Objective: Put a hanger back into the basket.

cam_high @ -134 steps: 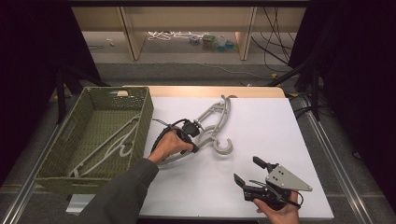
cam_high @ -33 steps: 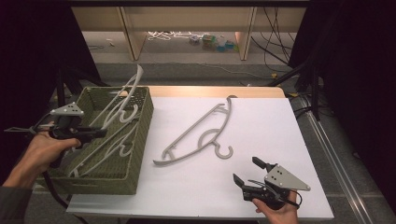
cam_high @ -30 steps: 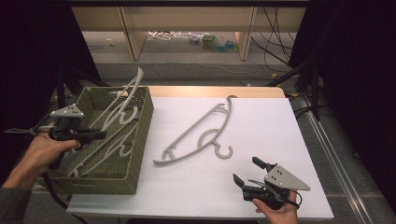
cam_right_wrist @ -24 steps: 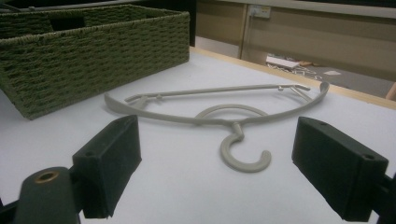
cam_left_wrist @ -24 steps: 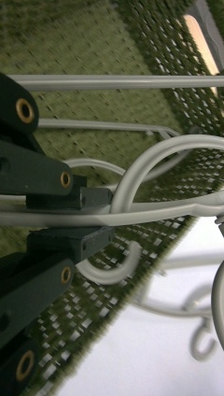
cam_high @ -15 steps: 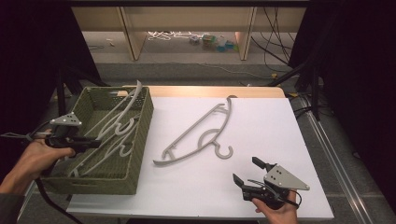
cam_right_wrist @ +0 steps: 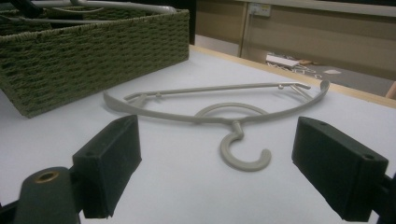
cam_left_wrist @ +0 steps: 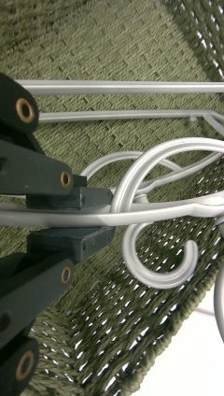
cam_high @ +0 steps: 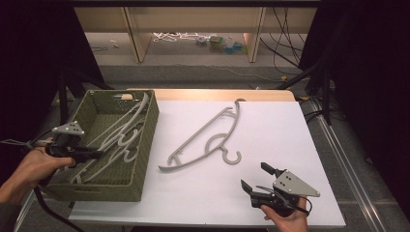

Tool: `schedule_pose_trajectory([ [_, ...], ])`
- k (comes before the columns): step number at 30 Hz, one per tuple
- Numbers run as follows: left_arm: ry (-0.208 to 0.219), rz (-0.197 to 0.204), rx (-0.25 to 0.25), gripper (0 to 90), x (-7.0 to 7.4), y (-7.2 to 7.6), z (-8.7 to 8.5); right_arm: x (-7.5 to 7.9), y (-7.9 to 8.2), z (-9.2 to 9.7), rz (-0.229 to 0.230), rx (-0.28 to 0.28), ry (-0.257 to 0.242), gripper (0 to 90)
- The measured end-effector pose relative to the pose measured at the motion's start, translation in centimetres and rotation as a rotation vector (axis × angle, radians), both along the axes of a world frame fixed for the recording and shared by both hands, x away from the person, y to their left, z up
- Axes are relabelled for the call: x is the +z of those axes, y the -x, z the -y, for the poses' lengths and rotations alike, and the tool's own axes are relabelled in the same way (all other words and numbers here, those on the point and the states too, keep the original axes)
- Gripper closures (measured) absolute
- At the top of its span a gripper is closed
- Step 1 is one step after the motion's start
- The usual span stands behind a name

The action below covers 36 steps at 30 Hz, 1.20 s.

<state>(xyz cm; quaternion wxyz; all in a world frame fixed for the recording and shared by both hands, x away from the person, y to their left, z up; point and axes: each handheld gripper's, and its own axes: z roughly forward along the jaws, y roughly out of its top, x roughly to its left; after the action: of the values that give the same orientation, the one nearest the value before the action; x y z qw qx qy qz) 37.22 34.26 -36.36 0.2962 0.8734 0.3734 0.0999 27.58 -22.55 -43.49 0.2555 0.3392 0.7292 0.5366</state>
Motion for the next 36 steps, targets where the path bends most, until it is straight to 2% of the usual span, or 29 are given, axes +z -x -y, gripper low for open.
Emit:
schedule_pose_trajectory([
  [3, 0.005, -0.03, -0.015, 81.3, -0.4, -0.6, 0.2, -0.1, -0.1, -0.1, 0.001, 0.004, -0.01, 16.4],
  [5, -0.002, -0.038, 0.002, 81.3, -0.8, -1.0, 0.3, -0.1, 0.0, -0.1, 0.003, 0.003, -0.009, 16.4],
  [6, -0.02, -0.063, -0.01, 81.3, -0.9, -1.2, 0.2, -0.1, 0.0, -0.1, 0.003, 0.002, -0.012, 16.5],
  [7, -0.023, -0.064, -0.011, 81.3, -1.1, -1.4, 0.2, -0.1, 0.0, -0.1, 0.003, 0.001, -0.011, 16.5],
  [8, -0.01, -0.07, 0.016, 81.2, -1.3, -1.4, 0.3, 0.0, 0.0, 0.1, -0.006, -0.006, 0.009, 16.4],
  [9, -0.025, -0.079, -0.008, 81.2, -1.4, -1.6, 0.1, 0.1, 0.0, 0.1, -0.005, -0.004, 0.007, 16.4],
  [11, -0.01, -0.094, 0.002, 81.1, -1.9, -1.6, 0.2, 0.1, 0.0, 0.1, -0.004, -0.003, 0.008, 16.5],
  [14, -0.023, -0.109, -0.013, 81.1, -2.3, -1.7, 0.1, 0.1, 0.0, 0.1, -0.006, -0.003, 0.008, 16.5],
  [15, -0.038, -0.117, -0.021, 81.0, -2.4, -1.7, 0.0, 0.0, -0.1, -0.1, 0.001, 0.001, -0.01, 16.5],
  [18, -0.058, -0.148, -0.039, 80.9, -2.7, -1.8, 0.0, -0.1, -0.1, -0.1, 0.001, 0.001, -0.012, 16.6],
  [19, -0.067, -0.155, -0.044, 80.9, -2.9, -1.8, 0.0, 0.1, 0.0, 0.1, -0.005, -0.004, 0.008, 16.6],
  [21, -0.081, -0.165, -0.052, 80.6, -3.3, -1.9, 0.0, 0.1, 0.0, 0.1, -0.006, -0.003, 0.008, 16.6],
  [25, -0.099, -0.183, -0.04, 80.1, -3.9, -2.1, -0.1, 0.1, 0.0, 0.0, -0.006, -0.002, 0.008, 16.6],
  [27, -0.098, -0.203, -0.025, 79.1, -4.1, -2.0, 0.0, -0.1, -0.1, -0.1, -0.002, 0.001, -0.011, 16.6],
  [28, -0.086, -0.199, -0.014, 77.7, -4.1, -2.0, -0.1, 0.0, 0.0, 0.1, -0.007, -0.005, 0.008, 16.6],
  [29, -0.079, -0.192, -0.015, 77.0, -4.0, -2.0, -0.2, 0.1, 0.0, 0.1, -0.007, -0.003, 0.008, 16.6],
  [30, -0.067, -0.186, -0.01, 77.2, -3.8, -2.0, -0.3, 0.1, -0.1, 0.1, 0.017, -0.004, 0.016, 16.6],
  [31, -0.064, -0.173, -0.006, 76.8, -3.5, -1.9, -0.4, 0.1, 0.0, 0.1, -0.007, -0.003, 0.009, 16.6],
  [33, -0.065, -0.163, -0.009, 73.9, -3.1, -1.8, -0.4, 0.0, 0.0, 0.1, -0.008, -0.003, 0.008, 16.6],
  [35, -0.037, -0.137, 0.018, 71.5, -3.0, -1.5, -0.1, 0.1, 0.0, 0.1, -0.007, -0.002, 0.008, 16.6],
  [36, -0.056, -0.134, 0.006, 70.0, -2.8, -1.4, -0.1, 0.0, 0.0, -0.1, -0.006, 0.0, -0.006, 16.6],
])
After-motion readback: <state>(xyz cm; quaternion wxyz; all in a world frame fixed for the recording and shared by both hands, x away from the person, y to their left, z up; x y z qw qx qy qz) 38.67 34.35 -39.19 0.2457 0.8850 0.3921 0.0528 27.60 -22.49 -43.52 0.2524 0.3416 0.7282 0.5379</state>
